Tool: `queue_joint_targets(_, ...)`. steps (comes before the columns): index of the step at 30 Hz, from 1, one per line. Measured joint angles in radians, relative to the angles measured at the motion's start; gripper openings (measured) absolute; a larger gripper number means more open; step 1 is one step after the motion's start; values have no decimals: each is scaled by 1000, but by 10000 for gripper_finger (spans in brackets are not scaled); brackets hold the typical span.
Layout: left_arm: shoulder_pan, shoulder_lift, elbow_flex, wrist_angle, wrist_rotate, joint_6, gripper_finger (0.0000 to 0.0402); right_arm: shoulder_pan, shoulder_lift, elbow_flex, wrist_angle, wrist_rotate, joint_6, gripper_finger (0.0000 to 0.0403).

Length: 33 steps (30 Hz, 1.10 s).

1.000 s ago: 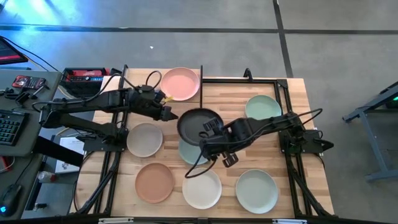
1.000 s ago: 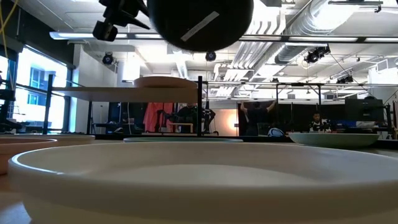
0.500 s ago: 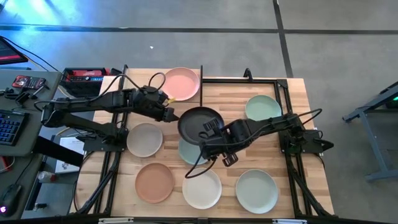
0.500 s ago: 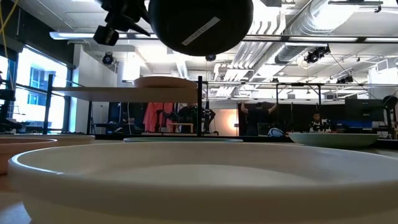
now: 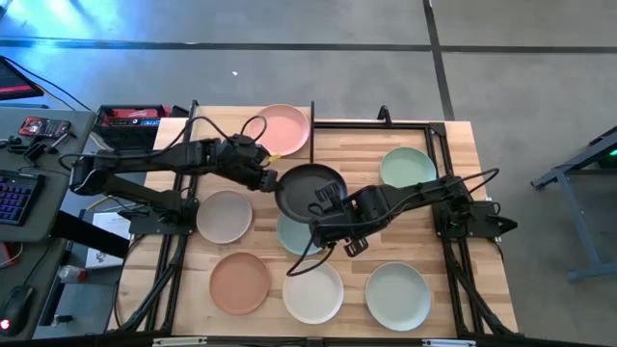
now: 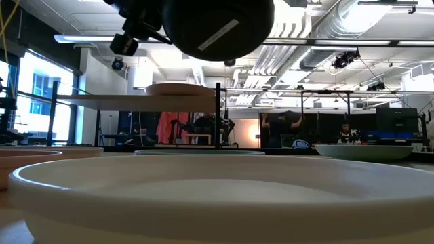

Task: Place and stack plates onto a shelf
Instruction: Stack the black plate into the light orange plate on the shelf

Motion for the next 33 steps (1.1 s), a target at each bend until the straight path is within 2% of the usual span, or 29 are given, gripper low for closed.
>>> queue_joint_targets(4, 0, 2, 0, 0, -1, 18, 71, -1, 0, 0, 0, -1, 4, 0)
queue_joint_targets(13, 1, -1, 0, 0, -21, 37, 15, 0, 0, 0, 5, 13, -2, 1)
queue_joint_targets(20, 1, -1, 0, -3, -35, 42, 7, 1, 0, 0, 4, 28, -4, 1)
queue_joint_targets(24, 1, -1, 0, -6, -46, 51, 6, 10, 0, 0, 2, 74, -6, 4)
queue_joint_targets(27, 0, -1, 0, -13, -48, 55, 6, 13, 0, 0, 4, 88, -7, 22)
queue_joint_targets(33, -1, -2, 0, -45, -73, 81, 4, 12, 0, 1, 0, 119, 38, 89)
